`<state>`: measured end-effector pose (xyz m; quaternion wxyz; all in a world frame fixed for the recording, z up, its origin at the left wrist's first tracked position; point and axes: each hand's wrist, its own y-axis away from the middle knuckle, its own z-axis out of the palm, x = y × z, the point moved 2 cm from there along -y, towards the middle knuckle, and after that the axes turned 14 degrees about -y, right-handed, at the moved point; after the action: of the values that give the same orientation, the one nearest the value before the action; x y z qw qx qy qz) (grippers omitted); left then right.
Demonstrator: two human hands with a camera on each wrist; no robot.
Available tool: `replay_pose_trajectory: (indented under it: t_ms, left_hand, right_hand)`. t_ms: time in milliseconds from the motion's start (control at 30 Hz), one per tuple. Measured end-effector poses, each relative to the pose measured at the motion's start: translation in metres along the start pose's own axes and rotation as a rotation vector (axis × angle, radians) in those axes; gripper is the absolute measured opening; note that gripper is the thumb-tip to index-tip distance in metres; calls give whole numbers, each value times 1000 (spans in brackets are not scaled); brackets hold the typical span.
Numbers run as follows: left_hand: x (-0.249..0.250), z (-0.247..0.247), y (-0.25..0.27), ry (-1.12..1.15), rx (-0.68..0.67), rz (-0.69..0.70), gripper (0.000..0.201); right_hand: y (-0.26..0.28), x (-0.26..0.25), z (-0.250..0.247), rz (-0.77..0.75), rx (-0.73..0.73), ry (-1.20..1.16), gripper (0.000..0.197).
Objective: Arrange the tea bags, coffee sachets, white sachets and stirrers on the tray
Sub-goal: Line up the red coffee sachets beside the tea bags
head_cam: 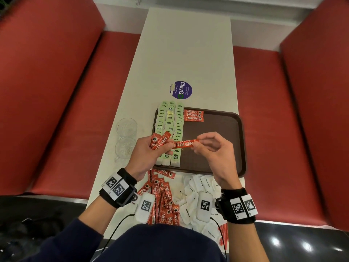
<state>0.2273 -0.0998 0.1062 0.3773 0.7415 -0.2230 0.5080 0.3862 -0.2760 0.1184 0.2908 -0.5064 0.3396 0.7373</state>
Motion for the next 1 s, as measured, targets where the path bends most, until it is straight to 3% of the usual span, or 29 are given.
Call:
replay_pose_trajectory:
  t_ms: [100,200,367,500,633,767,900,1000]
  left_hand:
    - [4,4,1,-4,-29,4,17]
    - [4,2,-1,-126,-82,18,17]
    - [14,-3,-5,-278,-97,75,33]
    - [25,9,-7,-287,-208,179,19]
    - [27,13,-10,-260,-220,242,17]
    - [23,17,-13,-237,-94,226,13]
    - [15,17,-17,-10,5,71,11]
    - [11,16,-18,82,-1,25,12]
  right_hand:
    - [-3,-6,1,-52,45,-5,18]
    - [-6,-15,3,-153,14,163,13]
    - [-16,-35,11,-253,-210,463,12]
    - [-23,-35,30,-235,-372,541,12]
    - [-30,-35,37,-186,-290,415,18]
    - [-27,-27,41,-216,-195,385,22]
    - [-22,-13,35,-334,-226,611,30]
    - [-20,-1,25,-446,-234,769,28]
